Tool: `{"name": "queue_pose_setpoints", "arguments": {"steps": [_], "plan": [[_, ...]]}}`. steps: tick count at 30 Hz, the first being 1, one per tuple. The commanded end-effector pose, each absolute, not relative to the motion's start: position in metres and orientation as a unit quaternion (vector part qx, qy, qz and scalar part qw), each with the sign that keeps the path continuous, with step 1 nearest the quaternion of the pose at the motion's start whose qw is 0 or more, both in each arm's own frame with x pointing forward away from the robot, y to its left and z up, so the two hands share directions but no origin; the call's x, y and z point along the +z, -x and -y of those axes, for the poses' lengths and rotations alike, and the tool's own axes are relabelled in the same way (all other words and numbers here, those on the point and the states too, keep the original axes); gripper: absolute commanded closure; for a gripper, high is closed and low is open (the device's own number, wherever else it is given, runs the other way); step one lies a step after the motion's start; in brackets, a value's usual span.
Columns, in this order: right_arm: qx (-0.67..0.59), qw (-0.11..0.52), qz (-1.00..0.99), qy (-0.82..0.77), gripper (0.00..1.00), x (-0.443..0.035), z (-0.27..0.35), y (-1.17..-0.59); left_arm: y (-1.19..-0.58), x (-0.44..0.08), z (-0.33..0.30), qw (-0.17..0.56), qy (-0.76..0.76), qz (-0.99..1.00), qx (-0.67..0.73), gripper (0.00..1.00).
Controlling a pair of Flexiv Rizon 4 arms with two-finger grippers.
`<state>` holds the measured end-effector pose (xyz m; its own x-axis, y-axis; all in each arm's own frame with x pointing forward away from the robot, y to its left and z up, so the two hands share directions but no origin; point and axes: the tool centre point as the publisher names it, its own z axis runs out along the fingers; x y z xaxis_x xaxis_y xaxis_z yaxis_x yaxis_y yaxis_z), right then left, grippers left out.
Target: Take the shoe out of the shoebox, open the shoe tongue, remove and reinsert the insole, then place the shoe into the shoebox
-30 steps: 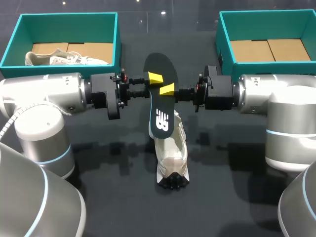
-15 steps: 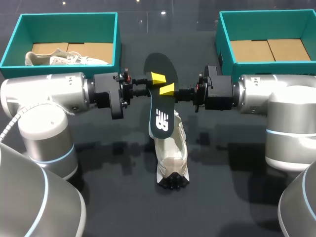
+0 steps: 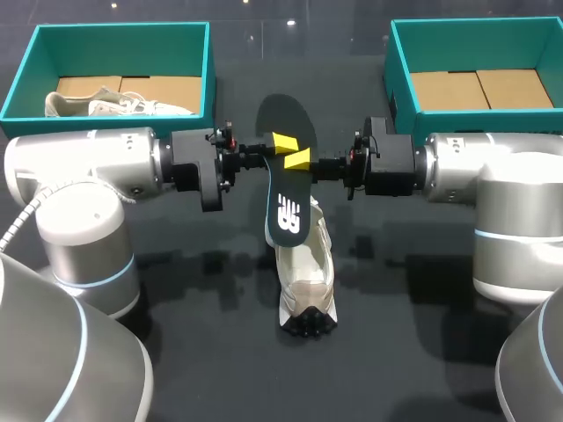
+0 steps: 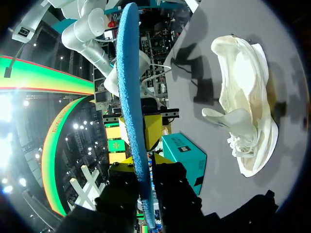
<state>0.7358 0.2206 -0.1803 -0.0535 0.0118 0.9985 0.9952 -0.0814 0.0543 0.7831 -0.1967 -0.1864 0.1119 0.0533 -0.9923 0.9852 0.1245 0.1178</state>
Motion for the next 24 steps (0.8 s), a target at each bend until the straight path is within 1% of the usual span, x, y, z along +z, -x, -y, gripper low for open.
{"name": "queue_pose_setpoints", "arguments": {"steps": [1,8,9,10,21,24], "plan": [[-0.53,0.462,0.496,0.509,1.0,-0.18,-0.221,-0.735,-0.786,-0.186,0.2,0.544,-0.511,-0.511,-0.425,1.0],[-0.535,0.464,0.495,0.504,0.99,-0.179,-0.219,-0.735,-0.785,-0.186,0.199,0.546,-0.513,-0.511,-0.422,1.0],[-0.536,0.463,0.495,0.502,0.52,-0.179,-0.218,-0.735,-0.785,-0.186,0.198,0.545,-0.513,-0.512,-0.421,1.0],[-0.538,0.463,0.496,0.5,0.0,-0.178,-0.217,-0.735,-0.784,-0.186,0.197,0.545,-0.513,-0.512,-0.421,1.0],[-0.566,0.439,0.49,0.496,0.0,-0.171,-0.174,-0.728,-0.765,-0.18,0.171,0.537,-0.512,-0.522,-0.42,1.0],[-0.582,0.435,0.509,0.462,0.0,-0.171,-0.159,-0.726,-0.759,-0.177,0.163,0.524,-0.508,-0.524,-0.439,1.0]]}}
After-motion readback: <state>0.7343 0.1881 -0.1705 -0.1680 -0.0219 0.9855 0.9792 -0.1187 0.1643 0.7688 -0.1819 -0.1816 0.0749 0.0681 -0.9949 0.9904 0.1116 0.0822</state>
